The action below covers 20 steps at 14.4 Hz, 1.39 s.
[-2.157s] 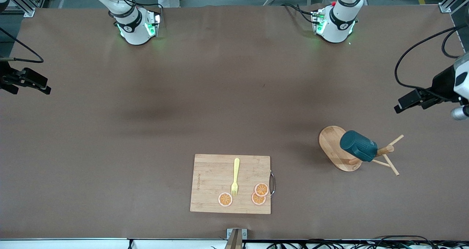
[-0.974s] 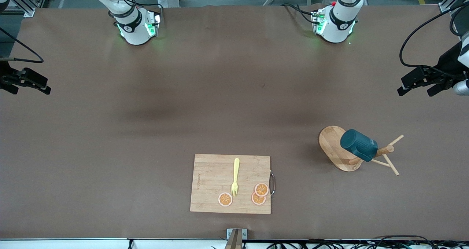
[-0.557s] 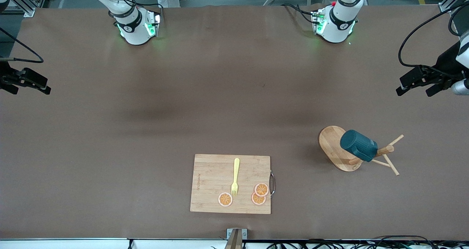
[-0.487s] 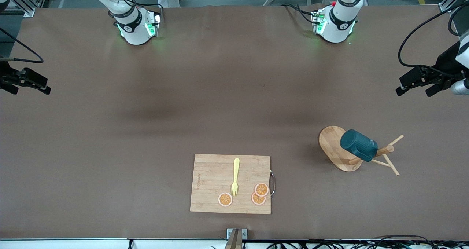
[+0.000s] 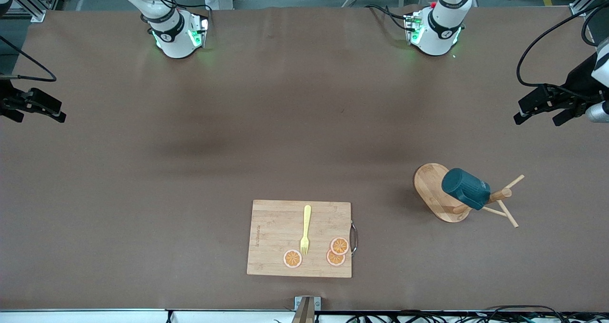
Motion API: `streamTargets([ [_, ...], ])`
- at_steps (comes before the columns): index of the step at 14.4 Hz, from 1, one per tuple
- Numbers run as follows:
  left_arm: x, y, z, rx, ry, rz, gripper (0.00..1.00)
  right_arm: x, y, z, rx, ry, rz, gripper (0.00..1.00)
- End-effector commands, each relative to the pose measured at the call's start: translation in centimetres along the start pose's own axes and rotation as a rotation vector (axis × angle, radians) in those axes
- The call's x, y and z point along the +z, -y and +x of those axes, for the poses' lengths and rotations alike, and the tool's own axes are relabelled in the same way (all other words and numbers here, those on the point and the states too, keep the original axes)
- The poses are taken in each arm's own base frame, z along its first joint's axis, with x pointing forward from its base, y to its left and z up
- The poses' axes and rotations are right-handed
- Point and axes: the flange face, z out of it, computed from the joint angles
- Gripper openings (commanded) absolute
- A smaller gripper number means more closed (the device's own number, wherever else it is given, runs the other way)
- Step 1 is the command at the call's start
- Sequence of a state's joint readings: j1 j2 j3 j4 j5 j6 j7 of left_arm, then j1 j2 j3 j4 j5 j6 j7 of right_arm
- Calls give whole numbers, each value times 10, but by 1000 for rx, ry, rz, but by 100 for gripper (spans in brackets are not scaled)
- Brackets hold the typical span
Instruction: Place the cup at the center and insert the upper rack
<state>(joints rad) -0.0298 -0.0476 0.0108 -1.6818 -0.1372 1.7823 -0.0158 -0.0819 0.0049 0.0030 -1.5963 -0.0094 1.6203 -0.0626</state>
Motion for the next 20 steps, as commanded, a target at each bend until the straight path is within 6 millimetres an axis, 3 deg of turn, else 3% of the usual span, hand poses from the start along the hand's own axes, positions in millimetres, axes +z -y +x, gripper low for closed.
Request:
streamTargets([
  [1,-10,-3,4,35,-32,41,100,-4,0,-7,11,-11,-11,100],
  [6,-11,-11,25,59,-79,71,100,-3,0,-7,11,-8,-9,100],
  [10,-12,-2,28,63,-83,122,100,-4,-1,-7,12,-10,-8,100],
  [13,-16,-4,25,61,-81,127,100,-4,-1,-7,12,-10,-8,100],
  [15,-13,-17,20,76,-52,124,100,-4,-1,-7,12,-10,-8,100],
  [20,-8,-11,2,61,88,118,100,-3,-1,-7,13,-5,-6,100],
])
